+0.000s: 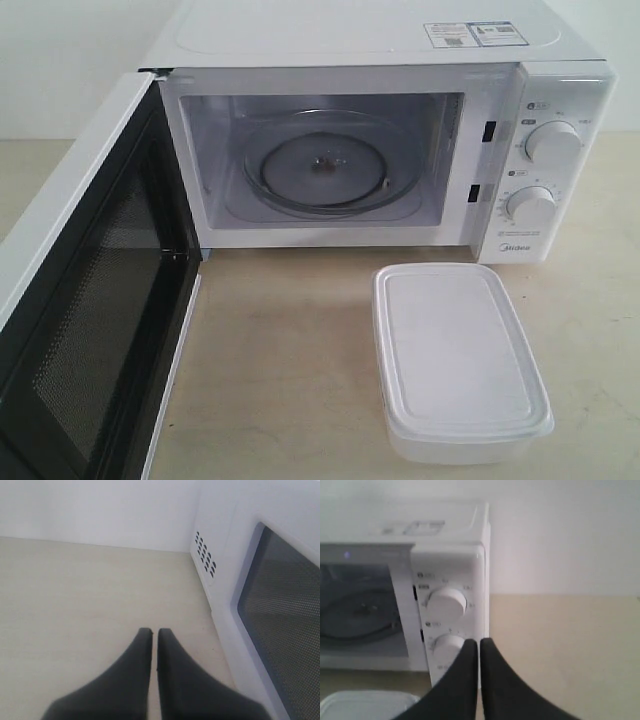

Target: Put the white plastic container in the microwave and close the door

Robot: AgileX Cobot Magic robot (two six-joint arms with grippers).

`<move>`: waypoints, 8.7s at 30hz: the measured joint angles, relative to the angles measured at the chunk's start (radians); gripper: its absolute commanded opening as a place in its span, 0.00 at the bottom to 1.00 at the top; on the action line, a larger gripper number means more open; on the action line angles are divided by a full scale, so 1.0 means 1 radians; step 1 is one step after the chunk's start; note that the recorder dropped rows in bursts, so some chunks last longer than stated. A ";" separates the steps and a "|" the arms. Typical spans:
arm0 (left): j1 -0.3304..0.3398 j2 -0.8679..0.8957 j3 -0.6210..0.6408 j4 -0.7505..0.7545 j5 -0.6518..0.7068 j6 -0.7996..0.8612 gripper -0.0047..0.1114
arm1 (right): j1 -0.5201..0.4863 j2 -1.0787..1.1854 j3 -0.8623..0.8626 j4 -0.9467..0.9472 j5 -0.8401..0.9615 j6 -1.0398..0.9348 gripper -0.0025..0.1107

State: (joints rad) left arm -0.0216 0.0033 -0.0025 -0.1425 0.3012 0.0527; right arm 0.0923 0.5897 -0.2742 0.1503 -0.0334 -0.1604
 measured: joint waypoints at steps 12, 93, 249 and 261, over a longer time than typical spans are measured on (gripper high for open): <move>0.000 0.000 0.000 0.000 0.000 0.000 0.08 | 0.000 0.504 0.186 0.004 -0.734 0.196 0.02; 0.000 0.000 0.000 0.000 0.000 0.000 0.08 | -0.002 0.870 0.143 -1.331 -0.846 1.672 0.02; 0.000 0.000 0.000 0.000 0.000 0.000 0.08 | 0.426 1.031 -0.344 -0.378 -0.552 1.628 0.02; 0.000 0.000 0.000 0.000 0.000 0.000 0.08 | 0.499 1.106 -0.504 0.039 -0.438 1.551 0.02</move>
State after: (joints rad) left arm -0.0216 0.0033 -0.0025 -0.1425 0.3012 0.0527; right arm 0.5910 1.6953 -0.7784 0.1893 -0.4715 1.3901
